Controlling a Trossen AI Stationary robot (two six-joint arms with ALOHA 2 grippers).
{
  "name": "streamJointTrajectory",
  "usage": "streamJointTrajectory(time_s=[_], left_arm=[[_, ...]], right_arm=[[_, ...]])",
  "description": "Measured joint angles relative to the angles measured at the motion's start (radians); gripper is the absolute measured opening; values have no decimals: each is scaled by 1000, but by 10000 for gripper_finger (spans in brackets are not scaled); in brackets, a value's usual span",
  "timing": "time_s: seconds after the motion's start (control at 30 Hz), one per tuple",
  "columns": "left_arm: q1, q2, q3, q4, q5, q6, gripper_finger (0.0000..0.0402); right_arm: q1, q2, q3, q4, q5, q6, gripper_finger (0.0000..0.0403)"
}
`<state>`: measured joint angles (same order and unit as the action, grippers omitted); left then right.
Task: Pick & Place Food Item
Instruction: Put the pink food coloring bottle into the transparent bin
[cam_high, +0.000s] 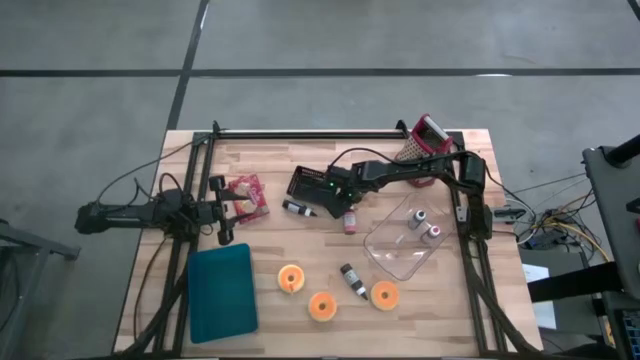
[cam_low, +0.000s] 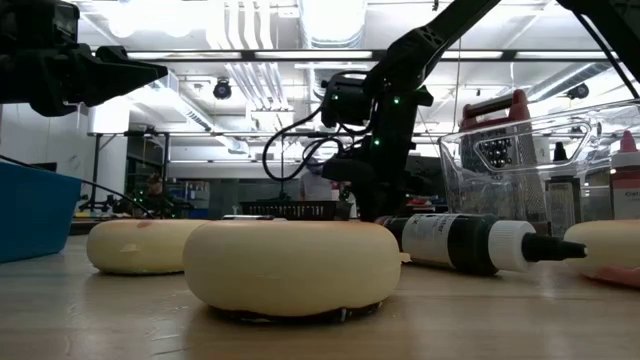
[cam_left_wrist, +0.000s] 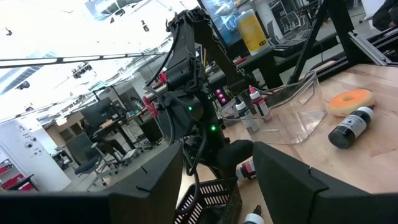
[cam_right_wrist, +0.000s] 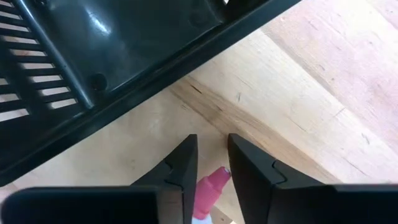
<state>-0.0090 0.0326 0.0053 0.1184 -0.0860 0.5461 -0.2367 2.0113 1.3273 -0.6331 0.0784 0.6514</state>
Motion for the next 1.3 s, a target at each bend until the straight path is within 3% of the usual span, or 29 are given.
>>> streamJointTrajectory(time_s=[0.43,1.3], left_arm=[[0,0,0,0,0,0,200],[0,0,0,0,0,0,200]], right_arm=[[0,0,0,-1,0,0,14],[1,-2,2,-7,-4,-16,9]])
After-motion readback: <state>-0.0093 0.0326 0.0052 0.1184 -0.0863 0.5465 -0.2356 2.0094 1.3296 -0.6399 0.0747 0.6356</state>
